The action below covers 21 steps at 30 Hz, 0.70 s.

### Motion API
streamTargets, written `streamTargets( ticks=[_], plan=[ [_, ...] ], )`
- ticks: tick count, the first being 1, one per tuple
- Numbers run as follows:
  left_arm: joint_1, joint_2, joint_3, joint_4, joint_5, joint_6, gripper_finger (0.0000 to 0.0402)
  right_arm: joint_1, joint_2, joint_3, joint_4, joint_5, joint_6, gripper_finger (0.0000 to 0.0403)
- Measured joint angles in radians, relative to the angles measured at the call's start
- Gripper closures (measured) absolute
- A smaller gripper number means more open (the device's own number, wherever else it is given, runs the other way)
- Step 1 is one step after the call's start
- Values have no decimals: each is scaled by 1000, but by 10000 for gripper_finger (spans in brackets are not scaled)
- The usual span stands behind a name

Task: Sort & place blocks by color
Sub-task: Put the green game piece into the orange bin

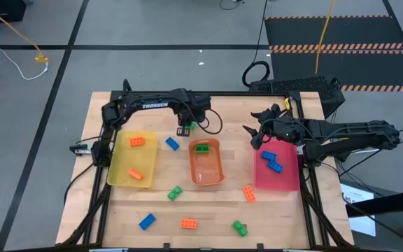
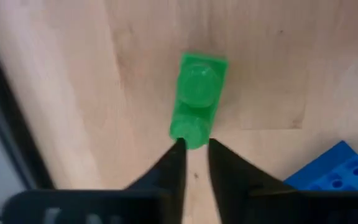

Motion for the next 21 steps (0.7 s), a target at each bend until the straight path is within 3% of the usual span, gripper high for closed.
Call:
streamTargets(
  ticks=[6, 10, 15, 21],
  plan=[
    [3, 6, 0, 36, 3, -3, 185, 0, 0, 0, 0, 0, -3, 133],
    [10, 6, -1, 34, 65, 2, 129, 0, 0, 0, 0, 0, -4, 133],
    [18, 34, -41, 52, 70, 7, 114, 0, 0, 0, -2, 0, 0, 133],
    [24, 38, -117, 131, 52, 39, 136, 0, 1, 0, -3, 0, -1, 133]
  ],
)
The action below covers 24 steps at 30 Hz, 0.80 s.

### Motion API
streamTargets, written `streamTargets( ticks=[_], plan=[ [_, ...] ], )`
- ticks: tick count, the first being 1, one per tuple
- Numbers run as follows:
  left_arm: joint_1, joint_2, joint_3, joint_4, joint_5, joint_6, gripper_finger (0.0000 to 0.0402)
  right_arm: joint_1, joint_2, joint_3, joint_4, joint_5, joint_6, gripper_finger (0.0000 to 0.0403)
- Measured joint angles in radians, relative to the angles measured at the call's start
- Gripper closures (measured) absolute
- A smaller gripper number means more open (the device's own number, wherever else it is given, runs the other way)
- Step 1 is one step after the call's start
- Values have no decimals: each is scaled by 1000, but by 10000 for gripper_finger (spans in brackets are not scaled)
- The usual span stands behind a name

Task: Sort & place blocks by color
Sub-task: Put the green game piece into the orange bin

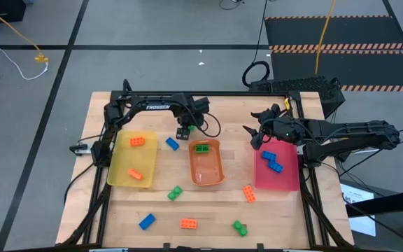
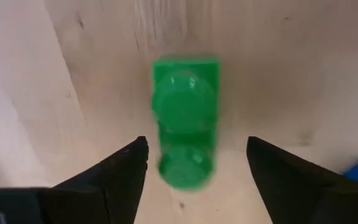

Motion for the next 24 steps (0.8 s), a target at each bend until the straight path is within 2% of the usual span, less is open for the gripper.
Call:
streamTargets(
  ticks=[6, 16, 19, 24],
  plan=[
    [19, 1, -25, 0, -51, 19, 201, 0, 0, 0, 2, 0, -2, 133],
    [22, 2, -25, 0, -50, 32, 388, 0, 0, 0, 2, 0, -1, 133],
    [22, 0, -25, -8, -51, 29, 389, 0, 0, 0, 2, 0, -1, 133],
    [22, 0, -25, -16, -100, 4, 347, 0, 0, 0, 1, 0, 0, 133]
  ],
)
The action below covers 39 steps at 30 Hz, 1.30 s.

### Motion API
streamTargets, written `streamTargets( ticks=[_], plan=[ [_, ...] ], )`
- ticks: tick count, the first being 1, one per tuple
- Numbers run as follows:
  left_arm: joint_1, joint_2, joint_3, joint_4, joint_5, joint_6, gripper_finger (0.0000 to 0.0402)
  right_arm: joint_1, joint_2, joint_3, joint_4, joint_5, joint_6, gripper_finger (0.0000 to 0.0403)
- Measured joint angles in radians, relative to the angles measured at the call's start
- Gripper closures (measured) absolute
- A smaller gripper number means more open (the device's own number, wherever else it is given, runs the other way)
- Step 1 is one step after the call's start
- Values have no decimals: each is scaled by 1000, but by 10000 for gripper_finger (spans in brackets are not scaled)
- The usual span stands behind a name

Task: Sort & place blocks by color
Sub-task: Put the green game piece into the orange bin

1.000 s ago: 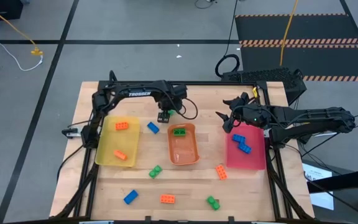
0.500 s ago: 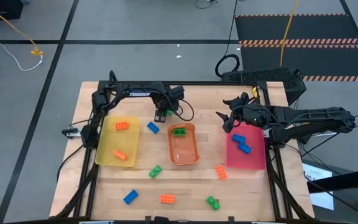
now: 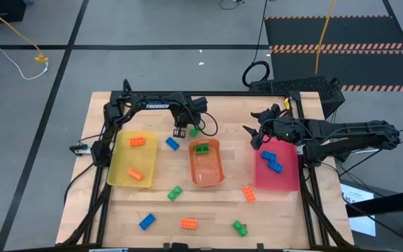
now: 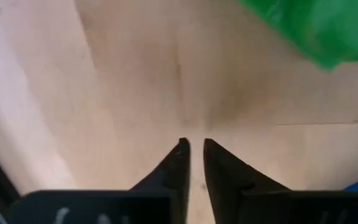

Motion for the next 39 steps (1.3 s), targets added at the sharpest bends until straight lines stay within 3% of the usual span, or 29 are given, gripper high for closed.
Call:
streamTargets(
  ticks=[5, 9, 12, 17, 23, 29, 35, 39],
  plan=[
    [-2, -14, 4, -21, -27, -9, 286, 0, 2, 0, 0, 0, 0, 133],
    [-11, -30, 10, -56, 49, -38, 240, 0, 13, -5, 1, 0, 0, 133],
    [-22, -34, 10, -151, 102, -42, 213, 0, 20, -15, 2, 0, -2, 133],
    [-58, -35, 9, -314, 102, 3, 180, 0, 20, -24, 3, 0, -2, 133],
    [-128, -35, 9, -376, 99, 30, 152, 0, 20, -24, 3, 0, -2, 133],
    [-150, -35, 8, -294, -15, 40, 134, 0, 20, -24, 3, 0, -2, 133],
    [-129, -35, 8, -295, 40, 9, 133, 0, 20, -24, 2, 0, -2, 133],
    [-129, -35, 8, -286, 3, 33, 133, 0, 20, -24, 3, 0, -6, 133]
  ],
)
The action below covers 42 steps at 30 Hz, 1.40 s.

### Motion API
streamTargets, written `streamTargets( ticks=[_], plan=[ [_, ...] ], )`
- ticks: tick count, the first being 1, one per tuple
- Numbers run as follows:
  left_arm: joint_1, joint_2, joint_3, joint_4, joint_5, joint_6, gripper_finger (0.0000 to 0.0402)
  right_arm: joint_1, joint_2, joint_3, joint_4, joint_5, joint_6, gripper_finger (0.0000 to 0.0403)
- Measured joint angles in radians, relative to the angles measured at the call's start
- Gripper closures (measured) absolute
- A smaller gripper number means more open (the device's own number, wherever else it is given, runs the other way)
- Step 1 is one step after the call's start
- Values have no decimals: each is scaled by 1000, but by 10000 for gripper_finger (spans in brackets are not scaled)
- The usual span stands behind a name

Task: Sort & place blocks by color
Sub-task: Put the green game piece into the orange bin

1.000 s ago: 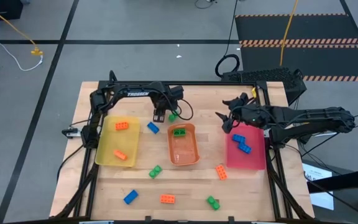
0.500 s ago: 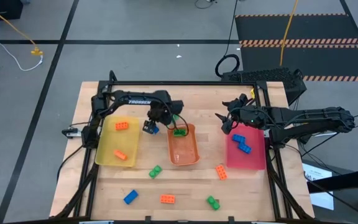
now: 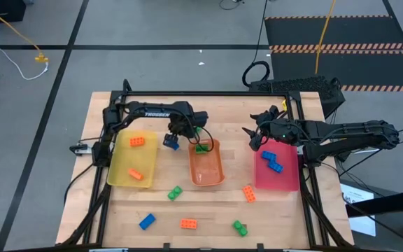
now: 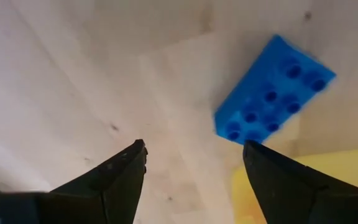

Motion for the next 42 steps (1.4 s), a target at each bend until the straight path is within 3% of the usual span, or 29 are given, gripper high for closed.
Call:
streamTargets(
  ticks=[6, 11, 18, 21, 29, 35, 42],
  plan=[
    [13, 0, 0, 73, 10, 21, 133, 0, 0, 0, 0, -1, 5, 133],
    [15, -10, 0, 103, -89, 48, 133, -1, 0, 0, 0, -1, -3, 133],
    [56, -90, 2, 249, -27, 39, 133, -2, 0, 0, 14, 0, 0, 133],
    [87, -128, 2, 358, -1, -69, 133, -2, -1, 0, 39, 1, -2, 133],
    [124, -142, 3, 538, 125, -575, 133, -2, 0, 0, 46, 0, -6, 133],
    [127, -142, 3, 603, 261, -737, 133, -2, 0, 0, 46, 0, 4, 133],
    [166, -141, 6, 577, 288, -831, 133, -2, 0, 0, 78, -3, 2, 133]
  ],
)
